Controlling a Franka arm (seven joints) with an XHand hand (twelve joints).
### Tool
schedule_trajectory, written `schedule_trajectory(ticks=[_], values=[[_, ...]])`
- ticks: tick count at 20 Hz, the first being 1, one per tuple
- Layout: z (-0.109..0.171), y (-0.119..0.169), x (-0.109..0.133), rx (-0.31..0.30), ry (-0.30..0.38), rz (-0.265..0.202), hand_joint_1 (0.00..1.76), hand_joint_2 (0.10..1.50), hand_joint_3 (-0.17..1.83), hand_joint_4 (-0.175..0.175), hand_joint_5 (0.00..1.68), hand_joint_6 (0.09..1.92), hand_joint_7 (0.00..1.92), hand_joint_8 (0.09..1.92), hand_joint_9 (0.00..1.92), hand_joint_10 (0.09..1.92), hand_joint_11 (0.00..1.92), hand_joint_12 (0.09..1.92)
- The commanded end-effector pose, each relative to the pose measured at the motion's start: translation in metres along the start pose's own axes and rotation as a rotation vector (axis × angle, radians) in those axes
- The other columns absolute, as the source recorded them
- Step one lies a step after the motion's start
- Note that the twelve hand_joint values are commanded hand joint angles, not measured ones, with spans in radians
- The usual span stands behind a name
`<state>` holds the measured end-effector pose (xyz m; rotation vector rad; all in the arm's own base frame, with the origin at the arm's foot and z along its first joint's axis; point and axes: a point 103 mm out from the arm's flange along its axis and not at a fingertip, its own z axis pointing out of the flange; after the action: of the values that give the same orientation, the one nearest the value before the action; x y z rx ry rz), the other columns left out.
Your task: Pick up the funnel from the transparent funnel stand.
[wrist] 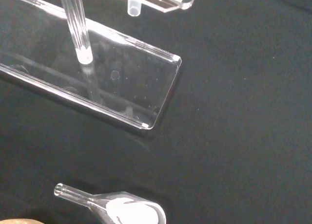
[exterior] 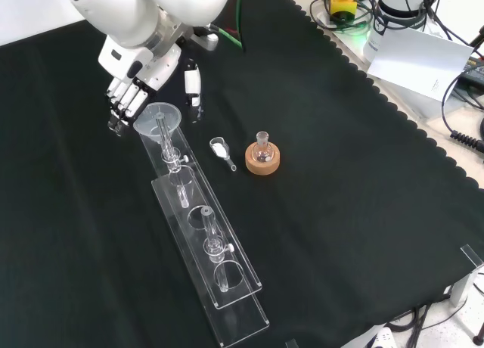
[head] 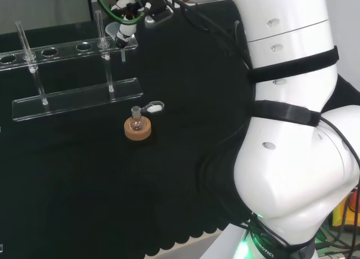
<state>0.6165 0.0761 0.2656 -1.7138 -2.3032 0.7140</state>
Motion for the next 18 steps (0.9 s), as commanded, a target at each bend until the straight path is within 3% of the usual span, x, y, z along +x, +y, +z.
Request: schedule_trajectory(ticks=[1, 9, 14, 18], values=[[0.0033, 0.0032, -0.0002, 0.012, -0.009, -0.001, 0.56, 0.86, -0.16, -0.063, 0.00, 0.09, 0.07, 0.09, 0.02, 0.87, 0.09, 1.46], [0.0028, 0.0070, -0.0009, 0.014, -0.024, -0.001, 0.56, 0.87, -0.16, -0.064, 0.00, 0.09, 0.08, 0.13, 0.11, 0.85, 0.09, 1.46], [0.0053, 0.0106, -0.0017, 0.027, -0.026, -0.001, 0.58, 0.88, -0.16, -0.068, 0.00, 0.09, 0.00, 0.57, 0.28, 0.76, 0.10, 1.45], [0.0071, 0.0130, -0.0026, 0.034, -0.035, 0.005, 0.59, 0.88, -0.16, -0.069, 0.01, 0.09, 0.01, 0.65, 0.32, 0.76, 0.10, 1.45]])
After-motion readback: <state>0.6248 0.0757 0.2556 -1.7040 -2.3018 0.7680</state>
